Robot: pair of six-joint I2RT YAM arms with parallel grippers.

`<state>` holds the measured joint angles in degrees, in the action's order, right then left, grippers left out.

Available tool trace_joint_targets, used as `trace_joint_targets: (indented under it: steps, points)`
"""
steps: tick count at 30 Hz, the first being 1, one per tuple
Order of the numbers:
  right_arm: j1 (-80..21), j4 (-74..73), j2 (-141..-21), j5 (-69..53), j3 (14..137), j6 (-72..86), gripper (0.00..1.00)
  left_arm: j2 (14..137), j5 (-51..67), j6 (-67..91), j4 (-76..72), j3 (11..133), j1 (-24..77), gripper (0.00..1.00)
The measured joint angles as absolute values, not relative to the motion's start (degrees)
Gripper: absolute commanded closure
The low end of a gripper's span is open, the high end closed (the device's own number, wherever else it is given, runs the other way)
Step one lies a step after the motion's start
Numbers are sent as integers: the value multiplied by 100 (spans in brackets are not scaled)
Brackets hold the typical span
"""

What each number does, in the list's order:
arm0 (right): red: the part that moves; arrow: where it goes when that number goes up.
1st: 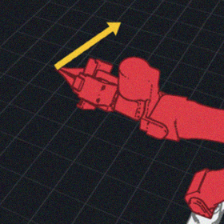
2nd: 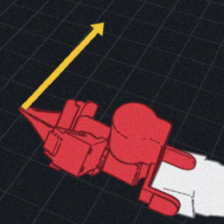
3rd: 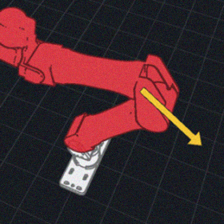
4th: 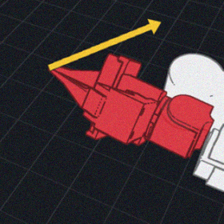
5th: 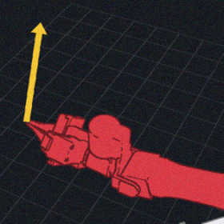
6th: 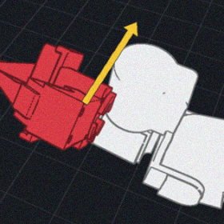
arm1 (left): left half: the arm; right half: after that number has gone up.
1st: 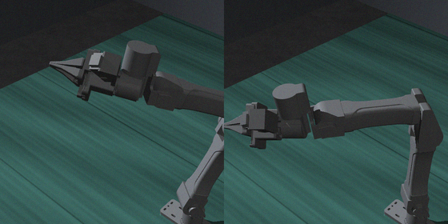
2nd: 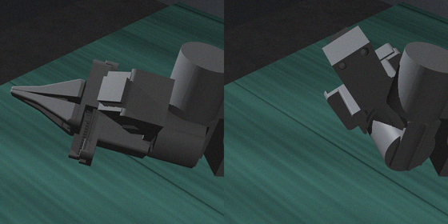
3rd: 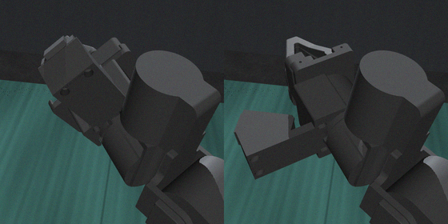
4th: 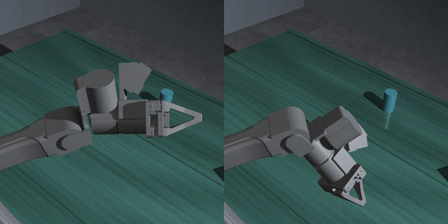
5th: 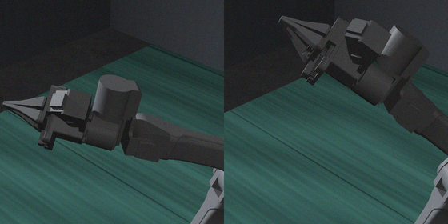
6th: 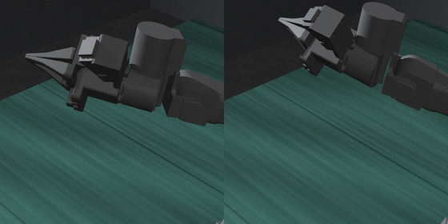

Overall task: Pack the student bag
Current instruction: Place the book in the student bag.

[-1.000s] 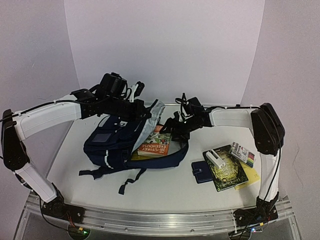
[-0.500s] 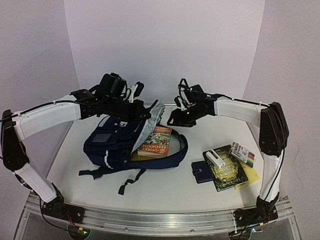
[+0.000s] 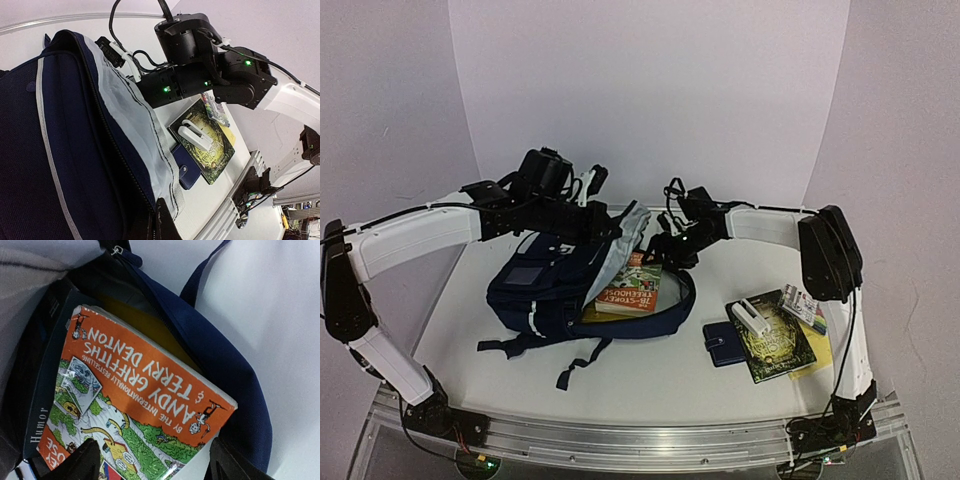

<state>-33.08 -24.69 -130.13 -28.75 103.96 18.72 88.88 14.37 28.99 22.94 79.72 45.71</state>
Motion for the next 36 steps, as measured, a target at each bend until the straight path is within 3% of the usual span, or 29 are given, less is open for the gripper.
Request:
trace_joint_targets:
  steps: [16, 27, 36]
  points:
    - [-3575, -1949, -13259, -3947, 10285, 2602, 52, 8886, 1433, 2856, 2443, 7892, 4571, 100]
    - [-3524, -2033, -12172, -2416, 9633, 1372, 51, 8665, 1375, 2860, 2434, 7742, 4556, 100]
    - [-3583, -2073, -12205, -1733, 9632, 543, 48, 8608, 1375, 2884, 2383, 7636, 4554, 100]
